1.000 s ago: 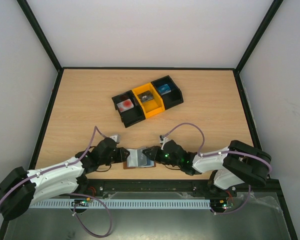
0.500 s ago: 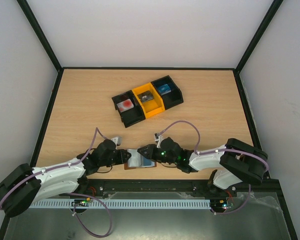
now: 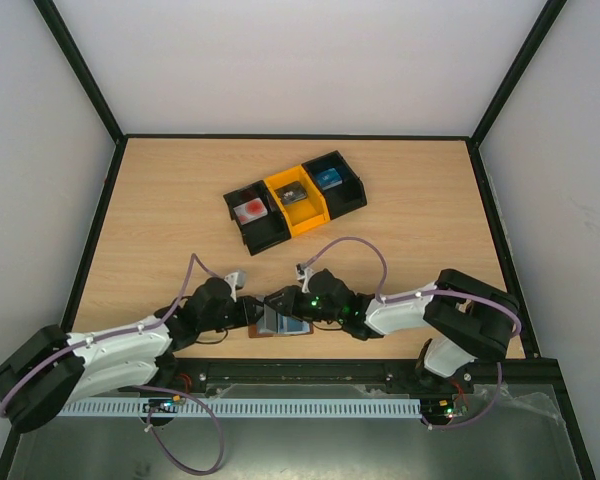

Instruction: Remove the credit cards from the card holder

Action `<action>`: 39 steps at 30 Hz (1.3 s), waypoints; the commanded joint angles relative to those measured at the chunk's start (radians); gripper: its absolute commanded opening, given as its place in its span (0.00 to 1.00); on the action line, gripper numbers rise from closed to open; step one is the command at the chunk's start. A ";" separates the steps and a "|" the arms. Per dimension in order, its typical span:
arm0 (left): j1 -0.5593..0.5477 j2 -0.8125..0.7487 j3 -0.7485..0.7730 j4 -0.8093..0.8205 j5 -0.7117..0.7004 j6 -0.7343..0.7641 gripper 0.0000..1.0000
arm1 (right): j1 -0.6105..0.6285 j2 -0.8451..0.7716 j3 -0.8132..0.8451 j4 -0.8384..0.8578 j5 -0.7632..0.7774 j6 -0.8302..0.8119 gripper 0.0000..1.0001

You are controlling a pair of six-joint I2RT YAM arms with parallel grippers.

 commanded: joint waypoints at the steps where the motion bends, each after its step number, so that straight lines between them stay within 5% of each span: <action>1: -0.002 -0.081 0.006 -0.074 -0.060 -0.030 0.30 | 0.006 0.007 0.037 -0.024 -0.011 -0.029 0.29; 5: 0.018 -0.178 0.030 -0.260 -0.189 -0.044 0.33 | 0.006 0.016 0.037 -0.016 -0.015 -0.031 0.30; 11: 0.076 -0.288 0.027 -0.344 -0.190 -0.042 0.38 | 0.006 0.045 0.054 -0.043 -0.028 -0.026 0.31; 17: 0.077 -0.269 0.012 -0.256 -0.068 -0.018 0.37 | 0.006 0.042 0.038 -0.051 -0.016 -0.031 0.30; 22: 0.078 -0.196 0.009 -0.156 0.021 -0.001 0.26 | 0.007 0.047 0.029 -0.087 0.011 -0.053 0.30; 39: 0.076 -0.165 0.015 -0.077 0.086 -0.002 0.20 | 0.008 0.084 0.052 -0.291 0.097 -0.112 0.27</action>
